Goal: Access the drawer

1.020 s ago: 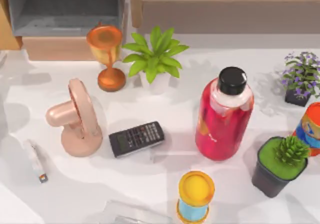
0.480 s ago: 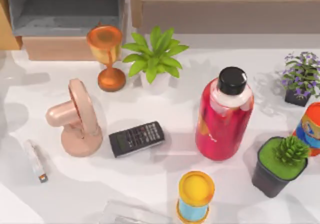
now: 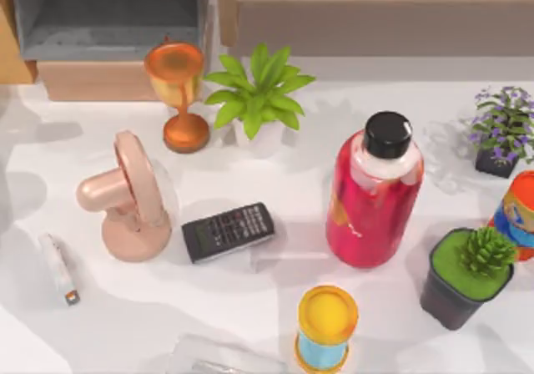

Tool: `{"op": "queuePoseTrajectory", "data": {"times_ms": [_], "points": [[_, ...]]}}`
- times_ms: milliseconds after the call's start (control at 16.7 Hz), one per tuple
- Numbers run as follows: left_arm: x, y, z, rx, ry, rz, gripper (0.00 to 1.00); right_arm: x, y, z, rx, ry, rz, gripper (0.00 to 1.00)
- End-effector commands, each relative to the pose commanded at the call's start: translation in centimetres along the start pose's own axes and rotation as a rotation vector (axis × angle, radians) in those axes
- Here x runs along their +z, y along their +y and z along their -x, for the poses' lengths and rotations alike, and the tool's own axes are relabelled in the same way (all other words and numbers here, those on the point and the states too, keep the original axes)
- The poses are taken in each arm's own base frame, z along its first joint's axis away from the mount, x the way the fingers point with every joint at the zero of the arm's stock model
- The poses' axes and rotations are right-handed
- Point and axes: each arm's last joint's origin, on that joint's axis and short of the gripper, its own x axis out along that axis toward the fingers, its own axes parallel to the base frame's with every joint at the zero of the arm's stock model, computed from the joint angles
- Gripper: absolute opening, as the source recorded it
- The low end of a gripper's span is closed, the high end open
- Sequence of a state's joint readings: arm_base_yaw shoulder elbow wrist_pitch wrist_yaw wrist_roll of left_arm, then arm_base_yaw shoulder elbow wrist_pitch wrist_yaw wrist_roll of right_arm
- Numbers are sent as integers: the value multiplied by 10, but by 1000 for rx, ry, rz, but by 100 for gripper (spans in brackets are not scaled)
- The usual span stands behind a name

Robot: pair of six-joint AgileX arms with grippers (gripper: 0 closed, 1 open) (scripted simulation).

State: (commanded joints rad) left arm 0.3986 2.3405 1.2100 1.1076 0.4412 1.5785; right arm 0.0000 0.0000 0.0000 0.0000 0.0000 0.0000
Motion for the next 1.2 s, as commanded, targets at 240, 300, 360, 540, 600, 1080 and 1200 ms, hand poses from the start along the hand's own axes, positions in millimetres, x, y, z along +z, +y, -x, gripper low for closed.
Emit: {"op": "queuePoseTrajectory", "data": {"times_ms": [240, 300, 360, 540, 600, 1080, 1200], "points": [[-1, 0, 26, -2, 0, 4, 0, 0, 0, 0, 0, 0, 0, 100], [0, -2, 36, -6, -1, 6, 0, 0, 0, 0, 0, 0, 0, 100], [0, -3, 45, -8, -1, 6, 0, 0, 0, 0, 0, 0, 0, 100], [0, -2, 62, -2, -1, 1, 0, 0, 0, 0, 0, 0, 0, 100], [0, -1, 62, -1, -1, 0, 0, 0, 0, 0, 0, 0, 0, 100], [-1, -4, 90, -8, -1, 7, 0, 0, 0, 0, 0, 0, 0, 100], [0, -5, 110, -11, -1, 8, 0, 0, 0, 0, 0, 0, 0, 100]]}}
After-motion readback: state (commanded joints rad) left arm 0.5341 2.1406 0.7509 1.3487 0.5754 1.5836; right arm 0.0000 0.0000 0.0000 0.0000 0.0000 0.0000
